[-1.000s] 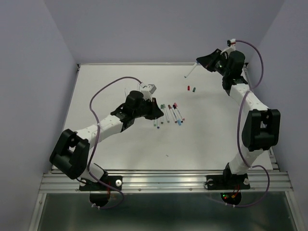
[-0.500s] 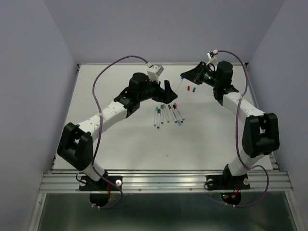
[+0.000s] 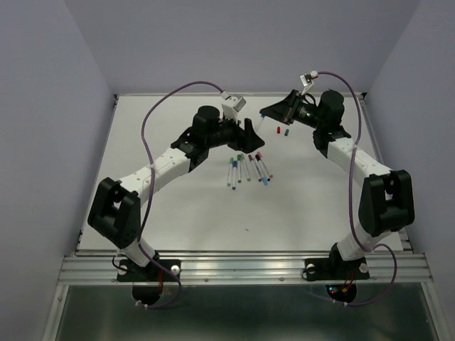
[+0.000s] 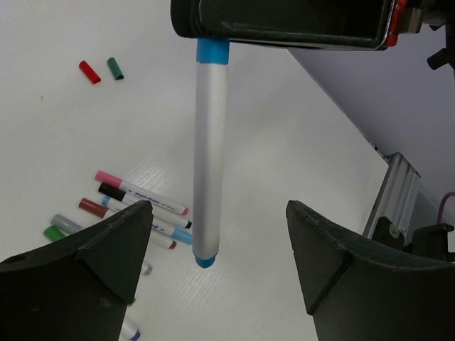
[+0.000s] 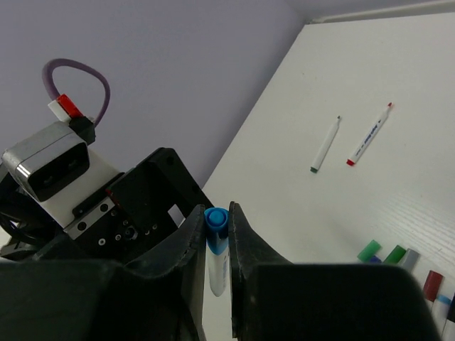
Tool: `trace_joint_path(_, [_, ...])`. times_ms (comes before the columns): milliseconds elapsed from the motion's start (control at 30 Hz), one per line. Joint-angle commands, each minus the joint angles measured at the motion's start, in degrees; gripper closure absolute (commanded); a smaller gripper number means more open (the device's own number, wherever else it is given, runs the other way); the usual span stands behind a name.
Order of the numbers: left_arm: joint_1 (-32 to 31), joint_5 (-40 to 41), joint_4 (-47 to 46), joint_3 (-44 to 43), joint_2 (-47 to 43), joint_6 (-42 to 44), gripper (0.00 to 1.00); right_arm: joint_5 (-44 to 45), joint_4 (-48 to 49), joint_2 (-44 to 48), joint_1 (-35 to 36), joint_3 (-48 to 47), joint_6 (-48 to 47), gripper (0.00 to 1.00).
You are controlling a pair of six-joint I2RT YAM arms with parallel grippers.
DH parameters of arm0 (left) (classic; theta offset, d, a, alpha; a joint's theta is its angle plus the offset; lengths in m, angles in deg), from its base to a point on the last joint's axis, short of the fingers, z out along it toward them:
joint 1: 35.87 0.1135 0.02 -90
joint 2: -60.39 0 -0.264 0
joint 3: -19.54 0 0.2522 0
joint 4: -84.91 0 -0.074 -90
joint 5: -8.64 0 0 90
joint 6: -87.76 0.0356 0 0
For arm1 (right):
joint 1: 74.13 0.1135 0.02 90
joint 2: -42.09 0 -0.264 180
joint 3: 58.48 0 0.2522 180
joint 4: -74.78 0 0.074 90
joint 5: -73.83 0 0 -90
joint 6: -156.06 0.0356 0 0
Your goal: Open the pen caps
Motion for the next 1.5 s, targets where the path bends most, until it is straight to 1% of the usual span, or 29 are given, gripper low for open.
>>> trace_joint_path(0, [-0.2, -3.2, -4.3, -2.8, 0.2, -0.8, 0.21, -2.6, 2.8, 1.3, 1.2, 0.4, 0.3, 0.99])
trace_joint_path(67, [-0.2, -3.6, -4.6, -2.9, 0.3, -1.2, 0.32, -2.7, 2.6, 1.2, 1.7, 0.4, 0.3, 0.99])
trace_joint_path(100, [-0.2, -3.9, -4.8, -3.0, 0.3, -1.3, 0.42, -2.7, 2.8, 1.1, 1.7, 0.4, 0.2, 0.99])
trace_joint_path(167, [-0.2, -4.2, -5.0, -3.1, 0.3, -1.5, 0.55, -2.8, 2.8, 0.9, 2.4, 0.5, 0.2, 0.99])
trace_joint_path(200, [-0.2, -4.3, -5.1, -3.2, 0.3, -1.7, 0.65, -3.0, 2.8, 0.8, 3.0, 0.6, 0.2, 0.99])
trace_joint_path(267, [-0.2, -4.4, -5.1, -2.9, 0.3, -2.0, 0.69, -3.6, 2.4, 0.5, 3.5, 0.7, 0.0, 0.99])
trace_joint_path(300, [-0.2, -4.4, -5.3, -2.8, 0.2, -2.0, 0.79, -3.8, 2.4, 0.3, 3.5, 0.8, 0.0, 0.99])
trace_joint_path(333, [-0.2, -4.3, -5.4, -2.7, 0.2, -2.2, 0.85, -3.8, 2.4, 0.1, 3.5, 0.9, 0.1, 0.99])
trace_joint_path(367, [-0.2, -4.4, -5.5, -2.5, 0.0, -2.2, 0.95, -3.6, 2.4, 0.2, 3.5, 1.0, 0.0, 0.99])
trace_joint_path(400, [-0.2, -4.4, -5.8, -2.2, -0.2, -2.3, 1.00, -3.3, 2.4, 0.1, 3.5, 1.3, -0.1, 0.99])
trace_joint_path(500, [-0.2, -3.7, -6.3, -0.6, -1.6, -2.5, 1.00, -1.2, 1.6, 0.1, 3.5, 1.2, -1.7, 0.99])
trace_joint_path(567, [-0.2, -2.6, -6.7, 1.7, -2.7, -3.0, 1.00, 2.3, -0.6, 0.1, 3.5, 0.4, -3.3, 0.99])
trace_joint_path(600, [-0.2, -2.3, -7.1, 4.2, -4.1, -3.9, 1.00, 6.2, -2.2, 0.1, 3.5, -1.3, -6.0, 0.99])
trace_joint_path(667, [-0.2, -2.2, -8.4, 9.0, -6.5, -4.6, 1.00, 10.7, -7.2, -0.4, 3.5, -3.6, -10.8, 0.99])
trace_joint_path(700, [-0.2, -2.0, -9.0, 10.6, -7.3, -5.3, 1.00, 15.2, -8.5, -0.7, 2.9, -4.7, -12.0, 0.99])
trace_joint_path(833, [-0.7, -3.2, -10.2, 17.7, -10.3, -8.3, 1.00, 24.3, -13.1, -3.2, 1.5, -10.2, -17.1, 0.99])
trace_joint_path(900, [-1.8, -2.6, -11.0, 21.1, -12.2, -9.4, 1.00, 26.1, -14.5, -5.2, 0.1, -13.2, -17.6, 0.99])
trace_joint_path(1000, [-2.3, -1.5, -10.9, 23.4, -14.1, -9.6, 1.00, 26.9, -15.4, -8.4, -2.3, -16.9, -16.8, 0.99])
trace_joint_path(1067, [-2.4, -1.4, -10.2, 23.8, -14.7, -9.9, 1.00, 28.1, -16.1, -9.6, -2.9, -18.3, -16.8, 0.99])
trace_joint_path(1133, [-2.4, -1.3, -9.4, 24.4, -15.3, -9.9, 1.00, 27.2, -16.7, -10.9, -3.6, -20.5, -17.1, 0.99])
trace_joint_path(1200, [-2.4, 1.2, -7.6, 24.1, -15.7, -9.3, 1.00, 25.9, -17.6, -11.6, -3.6, -20.9, -18.0, 0.99])
trace_joint_path(1267, [-2.3, 5.7, -3.7, 22.0, -15.2, -8.5, 1.00, 27.5, -21.5, -12.3, -3.6, -21.7, -19.5, 0.99])
trace_joint_path(1300, [-2.2, 11.1, 1.8, 20.5, -13.9, -7.8, 1.00, 28.9, -24.0, -12.2, -3.6, -21.2, -21.1, 0.99])
trace_joint_path(1333, [-2.1, 14.1, 4.8, 16.9, -12.9, -7.4, 1.00, 31.3, -25.9, -12.2, -3.6, -20.5, -22.3, 0.99])
trace_joint_path(1367, [-1.8, 16.9, 7.3, 15.2, -12.1, -6.8, 1.00, 33.5, -28.1, -12.1, -3.6, -19.9, -23.0, 0.99])
trace_joint_path(1400, [-1.2, 21.9, 12.2, 13.3, -9.9, -6.6, 1.00, 35.1, -31.1, -11.7, -3.6, -18.7, -24.5, 0.99])
trace_joint_path(1433, [-0.8, 24.1, 14.6, 10.3, -8.8, -6.6, 1.00, 38.4, -32.4, -11.5, -3.6, -17.8, -25.2, 0.99])
trace_joint_path(1467, [0.2, 27.2, 16.1, 9.0, -7.8, -6.4, 1.00, 40.5, -35.0, -11.6, -3.6, -16.4, -25.4, 0.99])
